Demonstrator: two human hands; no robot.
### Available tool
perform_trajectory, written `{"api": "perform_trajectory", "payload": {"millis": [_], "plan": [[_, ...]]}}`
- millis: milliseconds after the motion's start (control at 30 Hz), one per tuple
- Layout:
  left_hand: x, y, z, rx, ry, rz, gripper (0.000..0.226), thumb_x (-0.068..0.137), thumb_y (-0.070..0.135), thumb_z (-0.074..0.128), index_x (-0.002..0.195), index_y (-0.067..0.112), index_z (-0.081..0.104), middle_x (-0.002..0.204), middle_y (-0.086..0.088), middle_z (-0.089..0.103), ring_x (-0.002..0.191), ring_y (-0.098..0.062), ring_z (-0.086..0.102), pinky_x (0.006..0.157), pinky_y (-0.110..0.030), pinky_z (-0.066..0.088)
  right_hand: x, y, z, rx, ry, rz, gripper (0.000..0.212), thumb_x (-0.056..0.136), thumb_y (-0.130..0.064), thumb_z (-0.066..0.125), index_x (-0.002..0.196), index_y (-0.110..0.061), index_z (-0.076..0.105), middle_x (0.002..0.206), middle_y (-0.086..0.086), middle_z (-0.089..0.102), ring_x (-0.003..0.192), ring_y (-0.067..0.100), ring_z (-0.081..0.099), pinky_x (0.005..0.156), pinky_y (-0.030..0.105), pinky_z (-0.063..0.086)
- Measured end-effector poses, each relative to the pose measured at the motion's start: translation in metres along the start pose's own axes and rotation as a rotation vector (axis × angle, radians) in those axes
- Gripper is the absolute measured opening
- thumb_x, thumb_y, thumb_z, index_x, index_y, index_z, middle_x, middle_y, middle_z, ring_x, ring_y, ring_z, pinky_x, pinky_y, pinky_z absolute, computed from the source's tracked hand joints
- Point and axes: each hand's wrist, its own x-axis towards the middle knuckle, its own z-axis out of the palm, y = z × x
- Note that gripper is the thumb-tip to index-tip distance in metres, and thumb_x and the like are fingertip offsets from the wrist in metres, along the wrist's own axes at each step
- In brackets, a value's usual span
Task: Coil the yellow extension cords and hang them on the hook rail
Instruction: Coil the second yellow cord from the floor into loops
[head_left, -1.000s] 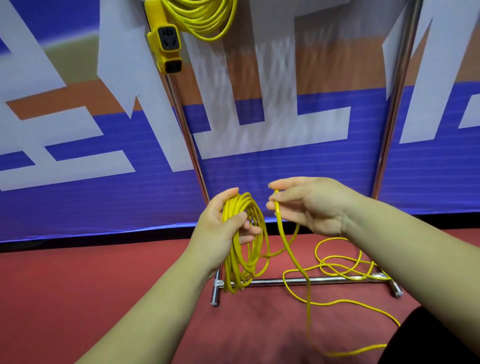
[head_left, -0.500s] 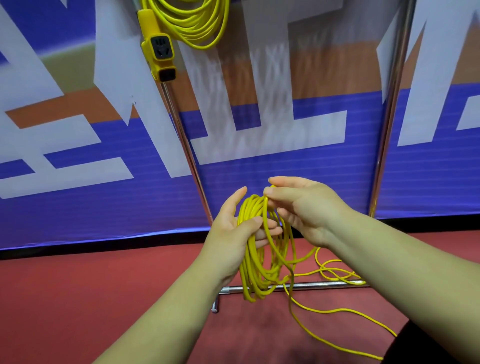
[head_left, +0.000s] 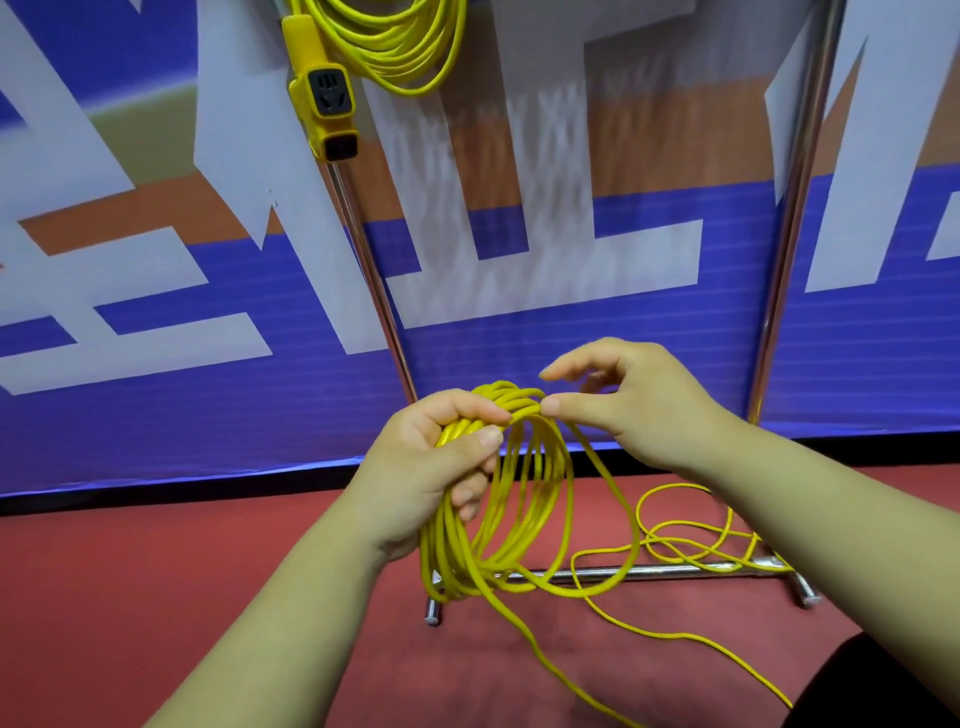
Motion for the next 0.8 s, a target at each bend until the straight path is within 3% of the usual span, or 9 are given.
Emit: {"api": "perform_trajectory", "payload": {"millis": [133, 267, 367, 500, 567, 667, 733, 800], "plan": [[-0.005, 0.006, -0.009, -0.099, -0.134, -0.064, 0.025, 0.068, 0.014, 0.086, 0.09, 0.017, 0.073, 0.064, -0.01, 0.045, 0.036, -0.008, 0.036, 0.039, -0.019, 0.038, 0.001, 0.0, -0.005, 0.028, -0.193, -0.093, 0.05, 0.067, -0.052, 0.081, 0.113, -0.048, 0.063, 0.127, -0.019, 0.061, 0.118, -0.007, 0.055, 0.096, 0.024, 0.048], [-0.008, 0.009, -0.011, -0.165, -0.247, -0.091, 0.031, 0.069, 0.027, 0.09, 0.092, 0.018, 0.072, 0.065, -0.007, 0.052, 0.036, -0.004, 0.038, 0.038, -0.017, 0.038, 0.004, -0.003, -0.004, 0.17, -0.4, -0.081, 0.072, 0.067, -0.041, 0.085, 0.131, -0.045, 0.052, 0.135, -0.017, 0.059, 0.128, -0.003, 0.051, 0.106, 0.027, 0.043], [-0.008, 0.01, -0.012, -0.207, -0.247, -0.083, 0.031, 0.07, 0.028, 0.09, 0.092, 0.018, 0.071, 0.064, -0.005, 0.052, 0.036, -0.003, 0.039, 0.037, -0.016, 0.038, 0.005, -0.008, 0.0, 0.329, -0.522, -0.055, 0.079, 0.07, -0.018, 0.083, 0.139, -0.034, 0.047, 0.13, -0.001, 0.064, 0.119, 0.01, 0.063, 0.098, 0.029, 0.05], [-0.008, 0.01, -0.018, -0.265, -0.248, -0.061, 0.031, 0.07, 0.025, 0.09, 0.094, 0.017, 0.071, 0.064, -0.005, 0.051, 0.036, -0.002, 0.04, 0.037, -0.015, 0.039, 0.008, -0.012, 0.002, 0.267, -0.554, -0.067, 0.066, 0.076, -0.009, 0.084, 0.131, -0.027, 0.053, 0.103, 0.016, 0.07, 0.085, 0.019, 0.066, 0.077, 0.03, 0.053], [-0.009, 0.009, -0.02, -0.282, -0.265, -0.062, 0.032, 0.07, 0.024, 0.091, 0.094, 0.017, 0.071, 0.064, -0.005, 0.051, 0.036, -0.003, 0.042, 0.036, -0.016, 0.04, 0.008, -0.014, 0.002, 0.255, -0.557, -0.059, 0.056, 0.079, -0.004, 0.081, 0.125, -0.022, 0.054, 0.085, 0.014, 0.068, 0.071, 0.016, 0.06, 0.067, 0.028, 0.049], [-0.007, 0.006, -0.023, -0.316, -0.304, -0.053, 0.034, 0.07, 0.021, 0.09, 0.099, 0.018, 0.072, 0.066, -0.005, 0.052, 0.038, -0.003, 0.045, 0.039, -0.018, 0.043, 0.008, -0.017, 0.002, 0.27, -0.537, -0.059, 0.046, 0.082, -0.003, 0.077, 0.119, -0.02, 0.055, 0.08, 0.012, 0.068, 0.068, 0.017, 0.063, 0.065, 0.028, 0.05], [-0.004, 0.005, -0.027, -0.33, -0.345, -0.045, 0.04, 0.071, 0.017, 0.089, 0.107, 0.02, 0.071, 0.071, -0.005, 0.054, 0.045, -0.007, 0.05, 0.047, -0.024, 0.052, 0.009, -0.018, 0.0, 0.315, -0.501, -0.066, 0.043, 0.082, -0.007, 0.079, 0.115, -0.022, 0.056, 0.079, 0.017, 0.066, 0.067, 0.023, 0.061, 0.065, 0.036, 0.05], [-0.001, 0.004, -0.033, -0.319, -0.402, -0.037, 0.055, 0.073, 0.01, 0.086, 0.123, 0.021, 0.067, 0.077, -0.008, 0.057, 0.058, -0.017, 0.061, 0.071, -0.043, 0.061, 0.009, -0.018, -0.003, 0.366, -0.464, -0.06, 0.042, 0.079, -0.012, 0.079, 0.113, -0.022, 0.056, 0.077, 0.017, 0.063, 0.066, 0.027, 0.058, 0.064, 0.04, 0.049]]}}
